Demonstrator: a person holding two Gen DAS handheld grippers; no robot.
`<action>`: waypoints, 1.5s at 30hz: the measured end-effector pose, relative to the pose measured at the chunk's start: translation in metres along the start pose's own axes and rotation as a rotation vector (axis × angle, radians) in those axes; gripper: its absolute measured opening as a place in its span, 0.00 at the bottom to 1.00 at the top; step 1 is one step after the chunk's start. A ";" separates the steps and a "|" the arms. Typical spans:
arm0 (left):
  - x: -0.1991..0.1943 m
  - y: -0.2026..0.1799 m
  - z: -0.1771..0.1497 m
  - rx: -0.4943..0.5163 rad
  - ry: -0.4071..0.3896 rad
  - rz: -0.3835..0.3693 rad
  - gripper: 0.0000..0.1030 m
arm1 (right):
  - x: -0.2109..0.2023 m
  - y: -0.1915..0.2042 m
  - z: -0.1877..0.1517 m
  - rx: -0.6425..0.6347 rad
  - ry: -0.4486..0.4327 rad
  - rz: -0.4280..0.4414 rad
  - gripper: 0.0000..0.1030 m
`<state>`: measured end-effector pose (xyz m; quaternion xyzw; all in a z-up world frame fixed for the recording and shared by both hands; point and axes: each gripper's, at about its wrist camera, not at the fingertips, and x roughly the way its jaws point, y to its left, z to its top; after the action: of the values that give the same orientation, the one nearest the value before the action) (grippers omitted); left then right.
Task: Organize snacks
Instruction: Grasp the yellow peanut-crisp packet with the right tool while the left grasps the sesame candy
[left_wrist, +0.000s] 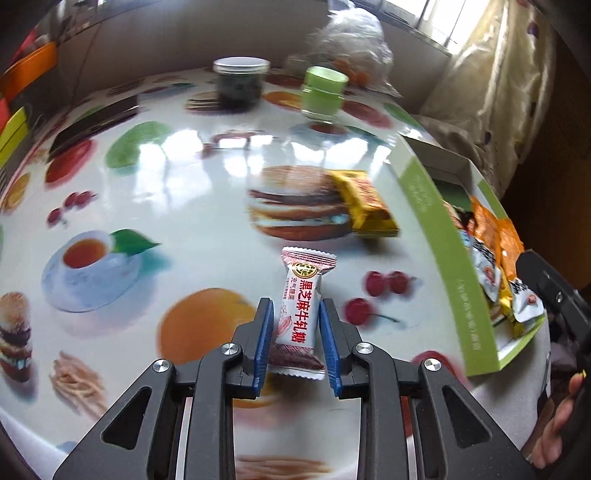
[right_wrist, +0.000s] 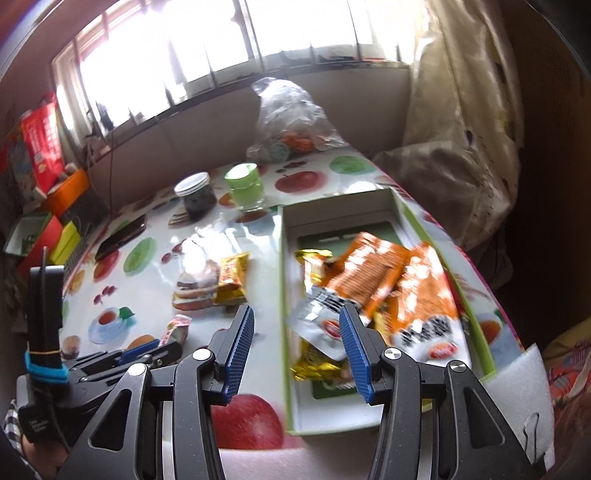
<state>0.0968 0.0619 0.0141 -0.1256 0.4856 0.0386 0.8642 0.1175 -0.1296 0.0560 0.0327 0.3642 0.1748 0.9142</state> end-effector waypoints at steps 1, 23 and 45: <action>-0.001 0.004 0.000 -0.006 -0.002 0.008 0.26 | 0.003 0.006 0.002 -0.015 0.002 0.009 0.46; -0.008 0.059 0.006 -0.104 -0.038 0.034 0.26 | 0.106 0.075 0.022 -0.217 0.150 0.040 0.46; -0.007 0.051 0.001 -0.059 -0.074 0.089 0.26 | 0.141 0.088 0.020 -0.276 0.189 0.025 0.45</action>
<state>0.0846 0.1119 0.0117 -0.1277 0.4572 0.0957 0.8749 0.1997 0.0028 -0.0048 -0.1055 0.4206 0.2367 0.8695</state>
